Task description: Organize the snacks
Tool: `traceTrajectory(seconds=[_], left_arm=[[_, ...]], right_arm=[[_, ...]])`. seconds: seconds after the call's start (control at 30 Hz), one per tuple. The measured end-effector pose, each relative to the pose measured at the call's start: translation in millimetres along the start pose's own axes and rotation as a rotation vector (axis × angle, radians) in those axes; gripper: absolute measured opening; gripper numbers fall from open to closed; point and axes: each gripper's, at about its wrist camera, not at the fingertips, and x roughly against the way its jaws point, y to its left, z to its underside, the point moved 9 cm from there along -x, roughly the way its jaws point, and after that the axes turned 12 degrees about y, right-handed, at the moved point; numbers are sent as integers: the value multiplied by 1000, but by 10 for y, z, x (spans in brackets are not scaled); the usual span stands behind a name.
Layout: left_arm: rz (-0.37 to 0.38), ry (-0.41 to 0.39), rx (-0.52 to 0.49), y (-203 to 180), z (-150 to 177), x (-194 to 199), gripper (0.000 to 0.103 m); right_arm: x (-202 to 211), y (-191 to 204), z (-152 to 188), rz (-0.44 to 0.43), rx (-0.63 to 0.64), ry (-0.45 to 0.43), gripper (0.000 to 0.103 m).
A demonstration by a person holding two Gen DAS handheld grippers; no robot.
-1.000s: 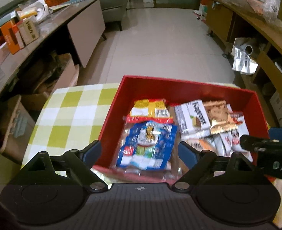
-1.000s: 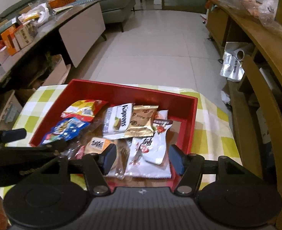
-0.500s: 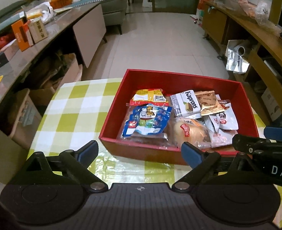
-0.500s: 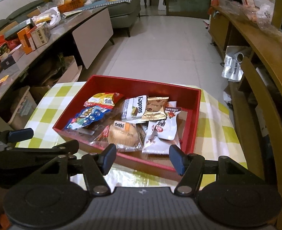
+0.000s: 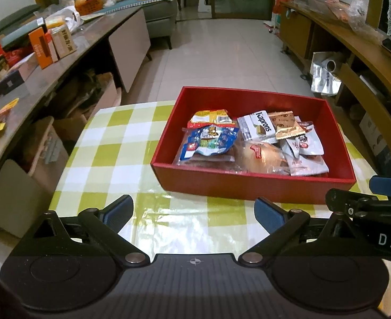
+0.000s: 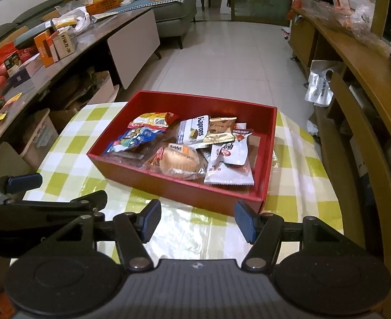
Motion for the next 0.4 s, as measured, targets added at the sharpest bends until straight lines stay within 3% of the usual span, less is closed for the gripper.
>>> traceTrajectory(seconds=[0.4], left_arm=[[-18,-17,4,35,213,163,100]], right_arm=[[131,62,180,-21,7,-7,71]])
